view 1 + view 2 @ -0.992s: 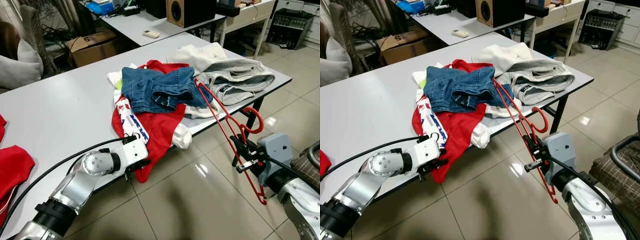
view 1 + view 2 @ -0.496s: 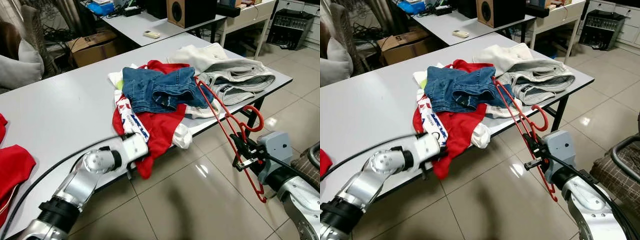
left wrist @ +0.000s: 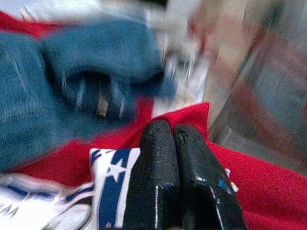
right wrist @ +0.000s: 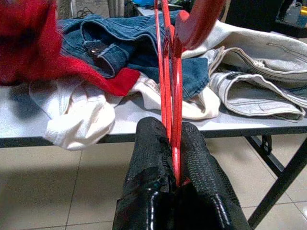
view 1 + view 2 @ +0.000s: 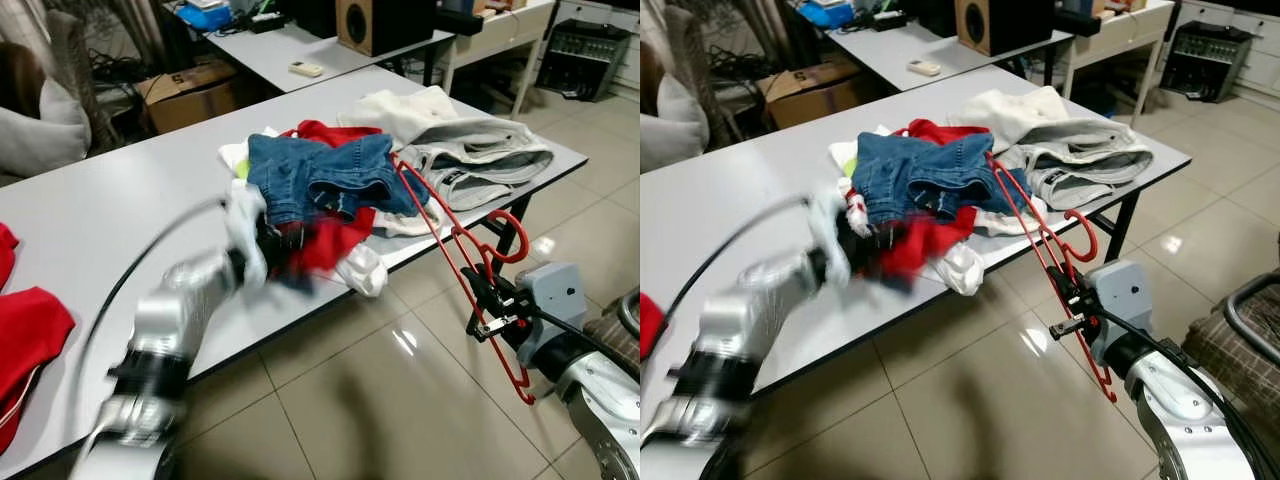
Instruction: Hang hanger
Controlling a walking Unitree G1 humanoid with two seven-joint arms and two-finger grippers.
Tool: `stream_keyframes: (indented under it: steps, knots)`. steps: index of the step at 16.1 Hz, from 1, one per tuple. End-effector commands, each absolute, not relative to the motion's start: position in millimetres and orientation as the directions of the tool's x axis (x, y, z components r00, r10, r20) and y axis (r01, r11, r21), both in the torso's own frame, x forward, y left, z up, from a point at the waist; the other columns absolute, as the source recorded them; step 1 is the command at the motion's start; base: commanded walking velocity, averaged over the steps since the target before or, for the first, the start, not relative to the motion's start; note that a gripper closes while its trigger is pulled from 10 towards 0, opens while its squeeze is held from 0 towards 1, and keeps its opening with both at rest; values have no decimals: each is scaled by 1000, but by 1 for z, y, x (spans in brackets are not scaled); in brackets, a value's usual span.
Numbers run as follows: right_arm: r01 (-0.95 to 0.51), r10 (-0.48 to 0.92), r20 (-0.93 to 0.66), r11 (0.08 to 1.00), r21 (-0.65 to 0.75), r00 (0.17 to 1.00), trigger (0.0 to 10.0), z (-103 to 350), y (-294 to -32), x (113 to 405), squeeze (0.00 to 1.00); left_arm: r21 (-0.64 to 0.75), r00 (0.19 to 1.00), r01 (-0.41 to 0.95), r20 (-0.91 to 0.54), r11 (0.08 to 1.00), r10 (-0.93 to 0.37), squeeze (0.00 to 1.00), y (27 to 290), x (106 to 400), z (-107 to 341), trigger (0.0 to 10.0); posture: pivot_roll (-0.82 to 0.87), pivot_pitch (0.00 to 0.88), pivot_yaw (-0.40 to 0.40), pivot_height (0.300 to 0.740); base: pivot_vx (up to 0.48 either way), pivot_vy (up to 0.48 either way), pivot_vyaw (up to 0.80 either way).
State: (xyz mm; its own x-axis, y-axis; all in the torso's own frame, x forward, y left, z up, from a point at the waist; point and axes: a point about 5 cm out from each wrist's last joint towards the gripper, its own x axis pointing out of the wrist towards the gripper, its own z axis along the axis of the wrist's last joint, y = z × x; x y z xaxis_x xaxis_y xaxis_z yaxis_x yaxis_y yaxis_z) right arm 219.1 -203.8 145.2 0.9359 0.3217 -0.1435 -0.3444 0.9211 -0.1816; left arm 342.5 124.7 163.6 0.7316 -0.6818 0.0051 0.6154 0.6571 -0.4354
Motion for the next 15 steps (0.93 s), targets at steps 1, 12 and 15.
stream_keyframes:
  steps: [1,12,15]
  knots:
    - [-338,318,-127,921,-191,939,10000,147,-205,221,0,-563,789,541,83,625,-608,0,139,353,182,0,-235,0,136,740,0,0,0]
    - [-438,422,-123,884,-162,898,10000,149,-197,214,0,-625,893,147,-249,766,-374,1000,148,368,149,10000,-240,0,129,740,0,0,0]
    - [-424,405,-133,888,-177,905,10000,148,-198,217,0,-579,937,-164,-345,798,-58,1000,175,378,141,10000,-241,0,126,740,0,0,0]
